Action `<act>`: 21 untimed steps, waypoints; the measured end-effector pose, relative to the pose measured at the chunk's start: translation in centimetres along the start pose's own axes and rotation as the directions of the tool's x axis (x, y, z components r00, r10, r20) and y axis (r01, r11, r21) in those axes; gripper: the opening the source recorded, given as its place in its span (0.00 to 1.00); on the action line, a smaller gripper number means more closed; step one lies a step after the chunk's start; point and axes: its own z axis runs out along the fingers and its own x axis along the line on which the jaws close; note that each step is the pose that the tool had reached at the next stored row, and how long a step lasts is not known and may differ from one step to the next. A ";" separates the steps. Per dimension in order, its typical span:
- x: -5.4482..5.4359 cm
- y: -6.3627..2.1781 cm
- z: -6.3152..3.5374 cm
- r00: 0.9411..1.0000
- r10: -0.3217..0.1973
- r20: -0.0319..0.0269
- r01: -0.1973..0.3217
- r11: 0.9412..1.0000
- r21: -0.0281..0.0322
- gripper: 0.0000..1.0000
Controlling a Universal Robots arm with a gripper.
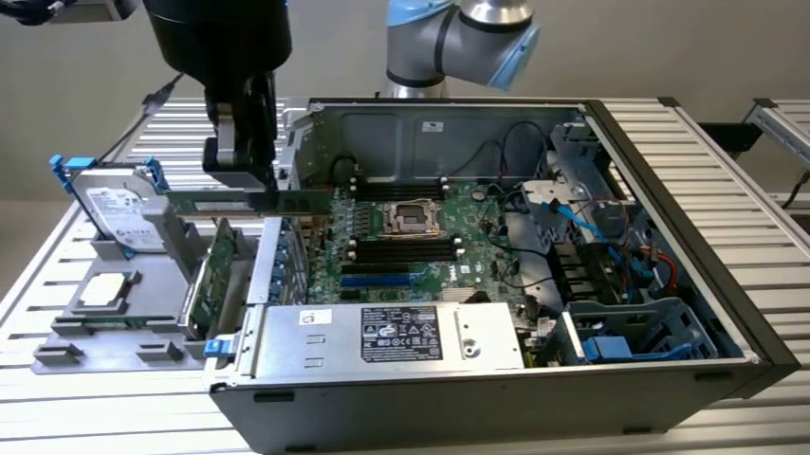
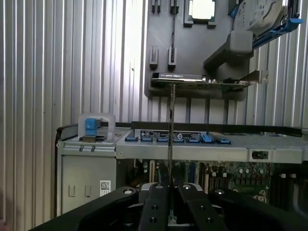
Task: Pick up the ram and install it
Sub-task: 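Pick up the ram and move it above insertion slot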
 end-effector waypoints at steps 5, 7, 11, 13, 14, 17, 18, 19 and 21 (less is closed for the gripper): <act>-0.9 -1.30 0.57 1.000 -0.001 0.000 0.001 1.000 0.000 0.14; -1.4 -2.08 0.65 1.000 -0.001 0.000 0.001 1.000 0.000 0.14; -2.2 -3.67 0.80 1.000 -0.001 0.000 0.001 1.000 0.000 0.14; -2.6 -4.45 0.87 1.000 -0.001 0.000 0.001 1.000 0.000 0.14; -2.8 -4.84 0.90 1.000 -0.001 0.000 0.001 1.000 0.000 0.14; -3.4 -6.07 1.01 1.000 -0.001 0.000 0.001 1.000 0.000 0.14; -3.5 -6.47 1.04 1.000 -0.001 0.000 0.001 1.000 0.000 0.14; -3.7 -6.88 1.07 1.000 -0.001 0.000 0.001 1.000 0.000 0.14; -4.1 -7.70 1.12 1.000 -0.001 0.000 0.001 1.000 0.000 0.14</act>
